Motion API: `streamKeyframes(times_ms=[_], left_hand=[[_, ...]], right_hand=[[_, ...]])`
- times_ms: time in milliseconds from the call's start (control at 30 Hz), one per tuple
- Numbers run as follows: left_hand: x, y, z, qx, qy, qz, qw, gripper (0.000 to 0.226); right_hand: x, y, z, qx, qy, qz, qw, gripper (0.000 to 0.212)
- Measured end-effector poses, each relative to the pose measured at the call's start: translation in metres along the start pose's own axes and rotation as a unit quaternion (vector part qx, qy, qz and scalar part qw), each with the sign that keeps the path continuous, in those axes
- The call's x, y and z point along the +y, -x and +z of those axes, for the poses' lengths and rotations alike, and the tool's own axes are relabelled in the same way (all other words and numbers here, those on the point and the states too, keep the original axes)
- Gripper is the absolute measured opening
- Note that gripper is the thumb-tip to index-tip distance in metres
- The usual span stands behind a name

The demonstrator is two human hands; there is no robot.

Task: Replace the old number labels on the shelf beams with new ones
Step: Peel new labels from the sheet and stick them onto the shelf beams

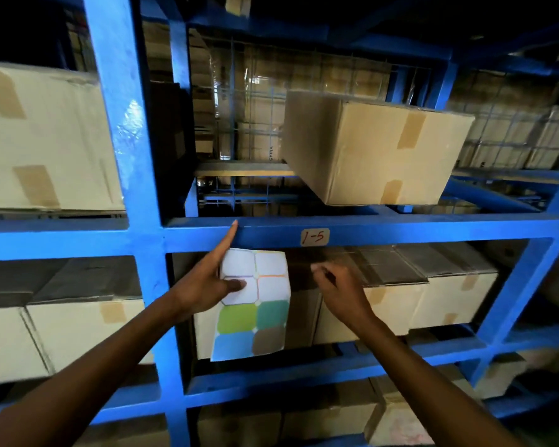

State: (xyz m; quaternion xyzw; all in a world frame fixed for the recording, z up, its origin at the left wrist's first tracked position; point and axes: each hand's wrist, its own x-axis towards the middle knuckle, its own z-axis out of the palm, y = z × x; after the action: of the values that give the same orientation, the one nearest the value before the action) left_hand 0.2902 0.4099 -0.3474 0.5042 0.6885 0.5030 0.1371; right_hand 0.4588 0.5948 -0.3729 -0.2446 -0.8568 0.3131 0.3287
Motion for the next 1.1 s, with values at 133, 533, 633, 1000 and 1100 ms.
streamKeyframes(times_ms=[133,533,633,1000,1100], left_hand=[[0.013,0.020,-0.009,0.010,0.052,-0.011,0.999,0.102],[0.014,0.043,-0.040,0.154,0.186,-0.090,0.966,0.095],[0.009,0.044,-0.042,0.153,0.190,-0.096,0.965,0.080],[-0.016,0.054,-0.016,-0.049,0.205,-0.030,0.977,0.059],[-0.019,0.084,0.010,-0.157,0.206,-0.033,0.965,0.059]], right_hand=[[-0.031,0.013,0.013,-0.060,-0.148,0.054,0.986,0.022],[-0.071,0.000,0.020,-0.051,-0.292,0.044,0.954,0.021],[-0.072,0.006,0.025,-0.032,-0.304,0.067,0.950,0.022],[-0.069,0.121,0.042,0.115,-0.314,0.173,0.926,0.031],[-0.078,0.191,0.046,0.222,-0.276,0.221,0.909,0.033]])
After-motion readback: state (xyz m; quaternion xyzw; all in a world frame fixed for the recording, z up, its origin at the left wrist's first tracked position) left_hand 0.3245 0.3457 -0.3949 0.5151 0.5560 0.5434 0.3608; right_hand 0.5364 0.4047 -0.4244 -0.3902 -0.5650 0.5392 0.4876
